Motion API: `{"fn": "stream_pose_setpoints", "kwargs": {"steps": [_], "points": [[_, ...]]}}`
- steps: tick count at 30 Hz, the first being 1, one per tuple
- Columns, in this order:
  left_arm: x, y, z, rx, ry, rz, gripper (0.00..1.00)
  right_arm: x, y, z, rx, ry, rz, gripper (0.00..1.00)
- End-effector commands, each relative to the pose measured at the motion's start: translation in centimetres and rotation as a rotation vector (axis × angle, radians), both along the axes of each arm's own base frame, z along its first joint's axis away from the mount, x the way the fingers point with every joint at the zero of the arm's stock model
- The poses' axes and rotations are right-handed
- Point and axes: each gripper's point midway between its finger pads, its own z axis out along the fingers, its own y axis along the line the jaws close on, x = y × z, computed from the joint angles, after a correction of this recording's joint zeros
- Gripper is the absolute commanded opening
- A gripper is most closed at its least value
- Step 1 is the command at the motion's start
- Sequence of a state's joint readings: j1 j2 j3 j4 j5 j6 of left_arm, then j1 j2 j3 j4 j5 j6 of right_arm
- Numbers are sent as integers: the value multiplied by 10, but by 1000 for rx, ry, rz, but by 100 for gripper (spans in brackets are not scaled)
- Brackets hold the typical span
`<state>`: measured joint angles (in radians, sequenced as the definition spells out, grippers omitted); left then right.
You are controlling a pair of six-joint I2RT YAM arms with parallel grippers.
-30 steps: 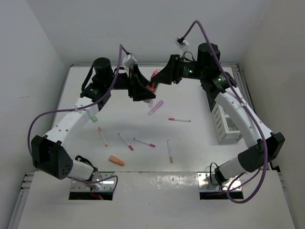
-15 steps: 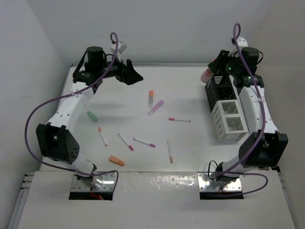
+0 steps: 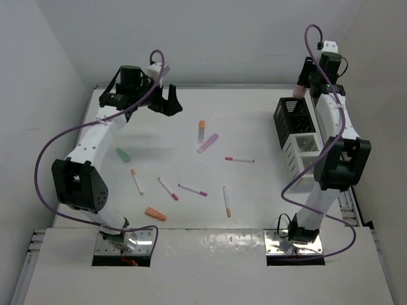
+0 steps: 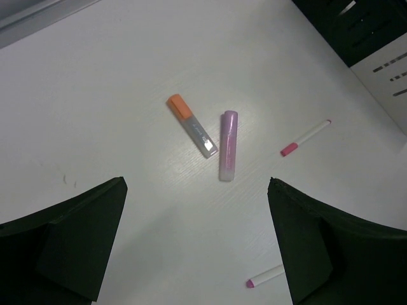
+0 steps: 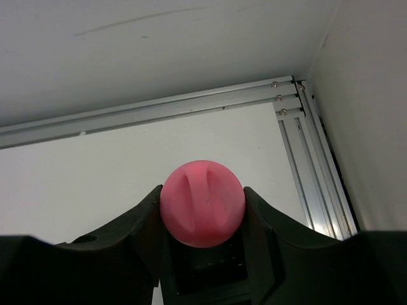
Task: Sort the stationery into containers
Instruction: Place the stationery in the storage box.
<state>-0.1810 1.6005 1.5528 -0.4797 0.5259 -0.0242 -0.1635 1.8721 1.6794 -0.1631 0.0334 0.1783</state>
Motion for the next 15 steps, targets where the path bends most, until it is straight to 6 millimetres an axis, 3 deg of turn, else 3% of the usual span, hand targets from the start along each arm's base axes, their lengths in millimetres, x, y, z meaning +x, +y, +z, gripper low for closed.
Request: {"fn": "stream_pose_setpoints", "kwargs": {"steps": [1,8,15], "points": [[6,9,4,15,-32,17,100,9,-6,32,-49,-99,-39,0],[11,7,-3,7,-26,19,100,1,-5,-8,-22,-40,-25,0],[12,9,-14,15,-1,31,100,-5,-7,-29,-18,-14,-24,0]]}}
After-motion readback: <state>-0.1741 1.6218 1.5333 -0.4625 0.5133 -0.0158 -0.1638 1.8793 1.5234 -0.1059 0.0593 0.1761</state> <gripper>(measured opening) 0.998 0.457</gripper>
